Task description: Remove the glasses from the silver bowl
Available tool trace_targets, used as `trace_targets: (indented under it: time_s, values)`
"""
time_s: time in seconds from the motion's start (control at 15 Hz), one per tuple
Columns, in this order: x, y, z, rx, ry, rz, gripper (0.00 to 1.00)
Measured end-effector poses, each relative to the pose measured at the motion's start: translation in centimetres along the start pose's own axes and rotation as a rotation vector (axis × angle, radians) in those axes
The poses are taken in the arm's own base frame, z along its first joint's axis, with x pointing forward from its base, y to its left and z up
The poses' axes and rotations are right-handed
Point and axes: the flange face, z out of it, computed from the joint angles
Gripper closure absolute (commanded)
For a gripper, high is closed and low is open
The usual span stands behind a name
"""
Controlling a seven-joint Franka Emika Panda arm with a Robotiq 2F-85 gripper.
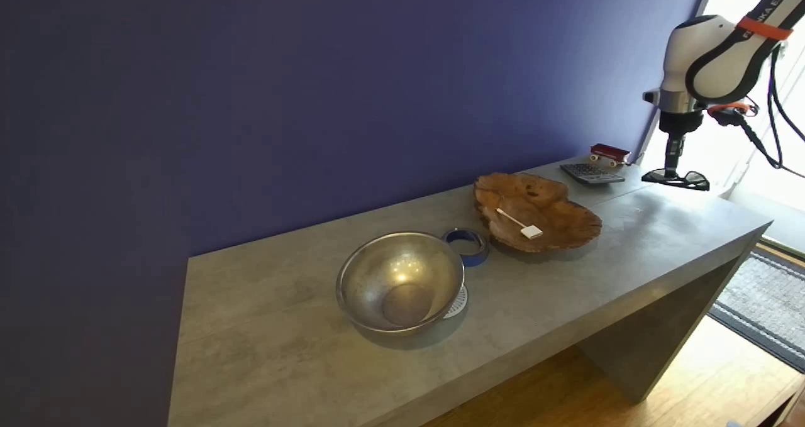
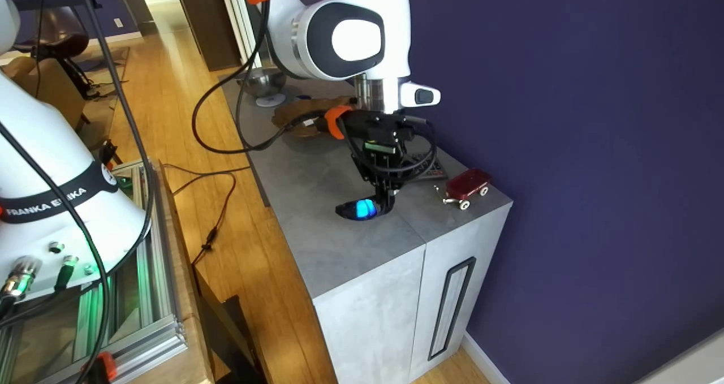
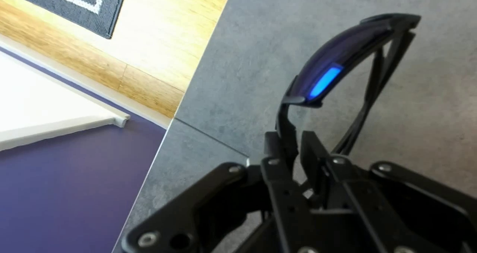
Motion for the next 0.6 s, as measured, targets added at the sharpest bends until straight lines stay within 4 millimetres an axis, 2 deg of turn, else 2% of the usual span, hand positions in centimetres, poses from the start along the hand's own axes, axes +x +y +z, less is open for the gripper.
trace_targets:
  time_s: [0.2,0.4,0.47,0.53,0.6]
  values:
    - [0.1,-0.4,0.4,0.008,-0.005,0.005,0.26]
    - [0.1,0.3,-0.4,0.021,0.018,0.040,0.05]
    - [0.0,0.9,-1.2,0.037,0.041,0.065,0.01]
    - [-0.1,1.5,-2.1,0.062,0.073,0.091,0.16]
    - [-0.4,2.1,-3.2,0.097,0.108,0.112,0.10]
